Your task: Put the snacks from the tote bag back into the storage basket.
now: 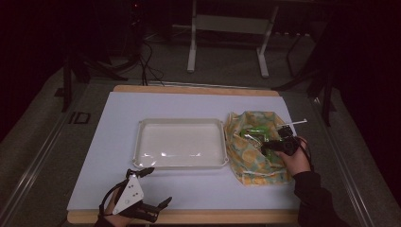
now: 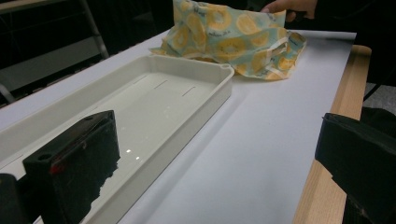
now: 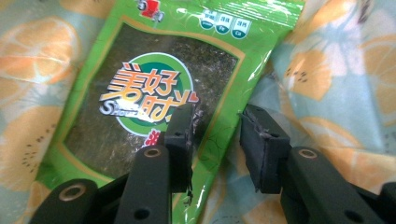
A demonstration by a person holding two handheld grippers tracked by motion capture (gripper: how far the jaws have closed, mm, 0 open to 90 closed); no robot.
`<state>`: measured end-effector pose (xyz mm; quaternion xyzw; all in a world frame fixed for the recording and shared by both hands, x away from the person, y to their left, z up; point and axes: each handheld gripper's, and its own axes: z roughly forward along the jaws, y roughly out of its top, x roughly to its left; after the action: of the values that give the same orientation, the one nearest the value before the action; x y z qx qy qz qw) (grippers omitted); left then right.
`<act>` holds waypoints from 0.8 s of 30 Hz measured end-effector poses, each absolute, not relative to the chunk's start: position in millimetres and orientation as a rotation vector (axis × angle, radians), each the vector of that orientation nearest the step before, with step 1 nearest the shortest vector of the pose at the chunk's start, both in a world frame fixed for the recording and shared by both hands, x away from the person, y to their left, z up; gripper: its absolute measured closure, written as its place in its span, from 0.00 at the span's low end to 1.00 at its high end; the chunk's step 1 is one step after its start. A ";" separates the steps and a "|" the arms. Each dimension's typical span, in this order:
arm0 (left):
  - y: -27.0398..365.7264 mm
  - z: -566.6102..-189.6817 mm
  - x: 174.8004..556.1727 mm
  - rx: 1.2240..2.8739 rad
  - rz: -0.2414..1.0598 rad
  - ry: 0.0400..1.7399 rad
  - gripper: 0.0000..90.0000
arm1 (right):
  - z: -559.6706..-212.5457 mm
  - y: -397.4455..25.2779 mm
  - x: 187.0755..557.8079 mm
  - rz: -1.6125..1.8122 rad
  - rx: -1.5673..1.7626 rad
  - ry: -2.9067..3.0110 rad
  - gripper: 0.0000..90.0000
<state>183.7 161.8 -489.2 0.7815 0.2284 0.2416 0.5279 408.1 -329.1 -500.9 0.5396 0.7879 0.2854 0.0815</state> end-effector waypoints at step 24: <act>160.8 -489.8 183.4 1.877 0.581 0.539 0.00 | -494.8 -322.5 405.9 0.848 1.657 2.370 0.99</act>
<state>183.4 160.8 -489.8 0.7845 0.2251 0.2428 0.5243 405.9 -322.5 -494.8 0.5487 0.7848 0.2809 0.0638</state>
